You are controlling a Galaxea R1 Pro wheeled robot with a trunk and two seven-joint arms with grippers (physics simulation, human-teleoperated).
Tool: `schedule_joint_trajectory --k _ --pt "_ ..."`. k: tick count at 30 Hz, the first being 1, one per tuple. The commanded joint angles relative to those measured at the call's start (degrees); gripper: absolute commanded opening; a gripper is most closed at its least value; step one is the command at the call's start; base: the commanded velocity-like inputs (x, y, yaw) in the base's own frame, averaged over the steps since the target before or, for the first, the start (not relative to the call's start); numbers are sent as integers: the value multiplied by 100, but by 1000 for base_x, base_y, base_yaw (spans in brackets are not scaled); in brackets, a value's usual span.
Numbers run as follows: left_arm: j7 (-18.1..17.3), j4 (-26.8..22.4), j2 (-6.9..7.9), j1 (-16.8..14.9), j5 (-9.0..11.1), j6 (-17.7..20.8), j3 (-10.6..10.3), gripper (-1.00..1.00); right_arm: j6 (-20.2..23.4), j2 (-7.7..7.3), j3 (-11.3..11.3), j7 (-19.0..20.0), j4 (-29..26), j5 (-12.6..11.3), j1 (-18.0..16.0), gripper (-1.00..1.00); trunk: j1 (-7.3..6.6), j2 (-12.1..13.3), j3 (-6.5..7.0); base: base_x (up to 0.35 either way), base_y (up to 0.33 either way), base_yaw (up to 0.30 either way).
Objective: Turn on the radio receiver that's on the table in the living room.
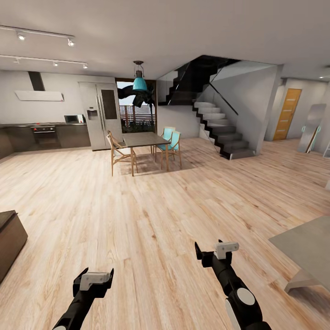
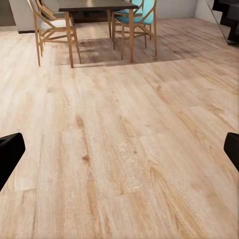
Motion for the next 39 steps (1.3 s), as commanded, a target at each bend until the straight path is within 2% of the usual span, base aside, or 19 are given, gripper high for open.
schedule_joint_trajectory --k 1,10,39 --pt "0 0 0 0 0 0 0 100 0 0 1 0 0 1 0 100 0 0 0 0 0 0" --pt "-2 10 0 0 17 -1 -1 100 15 3 4 -1 -8 -5 0 100 0 0 0 0 0 -105" --pt "-2 34 0 0 26 -1 -9 100 19 8 4 -1 -16 -5 0 100 0 0 0 0 0 -277"
